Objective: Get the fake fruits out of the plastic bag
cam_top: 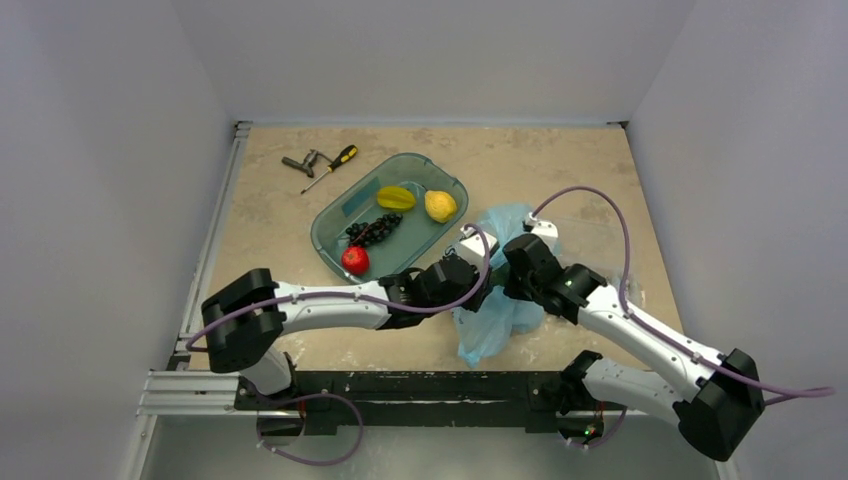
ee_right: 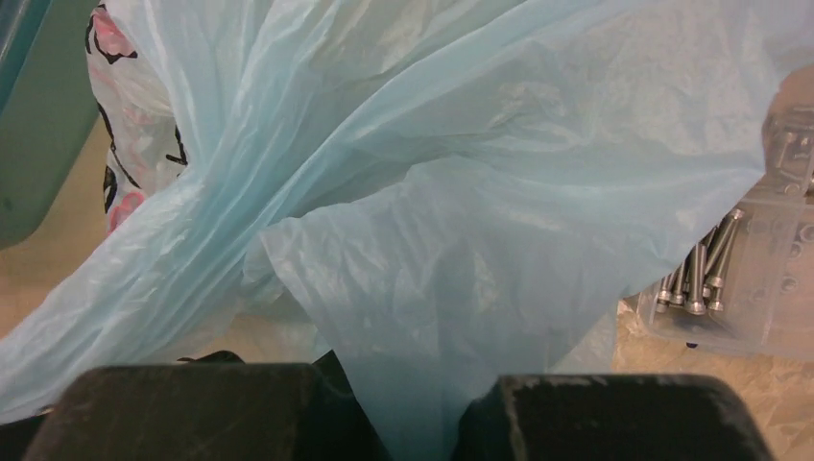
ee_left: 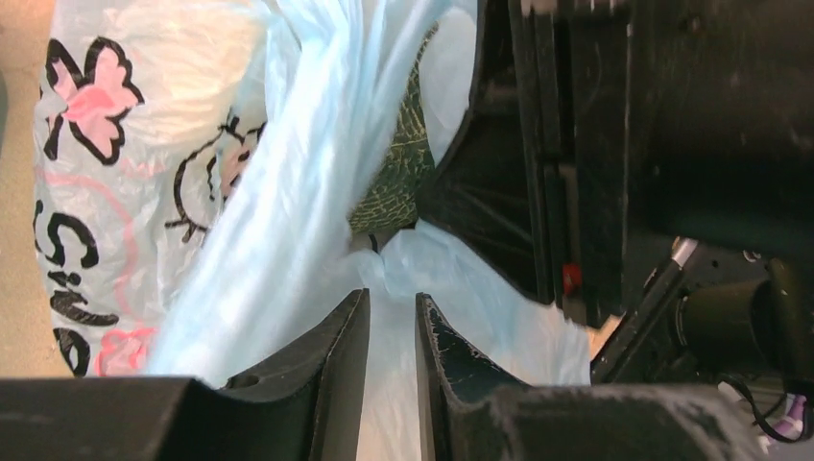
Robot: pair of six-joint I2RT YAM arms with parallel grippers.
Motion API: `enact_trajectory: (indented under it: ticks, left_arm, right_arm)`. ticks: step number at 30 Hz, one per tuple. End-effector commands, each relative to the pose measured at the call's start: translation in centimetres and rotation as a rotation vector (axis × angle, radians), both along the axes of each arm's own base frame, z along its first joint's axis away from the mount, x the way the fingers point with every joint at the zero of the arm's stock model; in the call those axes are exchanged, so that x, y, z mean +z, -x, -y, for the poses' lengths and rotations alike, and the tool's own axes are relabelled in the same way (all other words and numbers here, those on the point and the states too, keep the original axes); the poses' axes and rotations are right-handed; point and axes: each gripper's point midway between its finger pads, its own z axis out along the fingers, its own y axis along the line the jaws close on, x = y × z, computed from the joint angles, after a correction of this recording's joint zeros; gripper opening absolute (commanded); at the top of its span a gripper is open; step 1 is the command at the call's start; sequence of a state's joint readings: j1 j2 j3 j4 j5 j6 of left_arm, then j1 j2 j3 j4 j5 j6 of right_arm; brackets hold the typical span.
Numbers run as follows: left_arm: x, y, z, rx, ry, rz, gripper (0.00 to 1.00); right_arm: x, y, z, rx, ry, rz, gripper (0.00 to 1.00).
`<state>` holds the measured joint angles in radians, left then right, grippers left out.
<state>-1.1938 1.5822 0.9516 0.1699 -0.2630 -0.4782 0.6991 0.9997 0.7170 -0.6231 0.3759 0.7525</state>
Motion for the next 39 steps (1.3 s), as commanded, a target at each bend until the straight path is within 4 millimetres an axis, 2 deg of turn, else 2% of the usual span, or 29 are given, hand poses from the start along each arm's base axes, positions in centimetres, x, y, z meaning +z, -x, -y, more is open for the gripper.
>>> enact_trajectory:
  ticks: [1, 4, 8, 15, 17, 18, 23, 27, 29, 31, 33, 34, 36, 39]
  left_arm:
    - [4.3, -1.5, 2.4, 0.042, 0.087, 0.041, 0.23]
    - [4.5, -2.1, 3.6, 0.054, 0.105, 0.034, 0.24]
    - [4.2, -2.6, 5.3, 0.021, 0.095, 0.038, 0.25]
    - [1.9, -3.1, 7.1, -0.051, 0.051, 0.035, 0.41]
    - [0.6, -3.5, 7.5, -0.045, 0.02, 0.032, 0.42]
    - [-0.3, -3.8, 7.6, -0.032, 0.01, 0.018, 0.42]
    - [-5.8, -3.7, 5.9, 0.056, -0.032, -0.082, 0.42]
    - [-8.4, -2.1, 4.7, 0.034, -0.036, -0.151, 0.43]
    - [-9.6, -1.3, 4.0, 0.02, -0.051, -0.182, 0.44]
    - [-10.7, -0.1, 3.5, -0.019, -0.067, -0.215, 0.45]
    - [-11.6, 0.7, 2.9, -0.042, -0.074, -0.237, 0.5]
    - [-11.9, 1.1, 2.6, -0.054, -0.069, -0.237, 0.55]
    - [-11.8, 1.3, 2.1, -0.061, -0.059, -0.231, 0.64]
    - [-11.1, 1.0, 1.8, -0.05, -0.037, -0.229, 0.67]
  right_arm:
    - [1.0, 0.5, 0.2, -0.037, -0.053, 0.008, 0.11]
    - [0.5, 0.4, 1.7, -0.152, -0.057, 0.032, 0.0]
    - [-1.9, 0.7, 2.6, -0.273, -0.07, -0.005, 0.0]
    - [0.0, 0.5, 2.3, -0.296, -0.193, 0.086, 0.0]
    - [0.7, 0.5, 2.4, -0.305, -0.229, 0.115, 0.0]
    - [0.3, 1.0, 2.5, -0.324, -0.25, 0.099, 0.0]
    - [-1.8, 2.1, 3.0, -0.326, -0.226, 0.052, 0.0]
    - [-4.1, 2.8, 3.3, -0.323, -0.147, -0.033, 0.0]
    - [-4.2, 2.7, 3.7, -0.321, -0.102, -0.033, 0.0]
    - [-4.3, 2.5, 3.2, -0.259, -0.088, -0.037, 0.0]
    - [-4.4, 2.6, 2.9, -0.234, -0.083, -0.044, 0.0]
    - [-4.7, 2.6, 2.7, -0.212, -0.087, -0.042, 0.0]
    - [-4.7, 2.7, 1.6, -0.169, -0.124, -0.028, 0.0]
    - [-5.6, 2.7, 0.9, -0.149, -0.146, -0.033, 0.0]
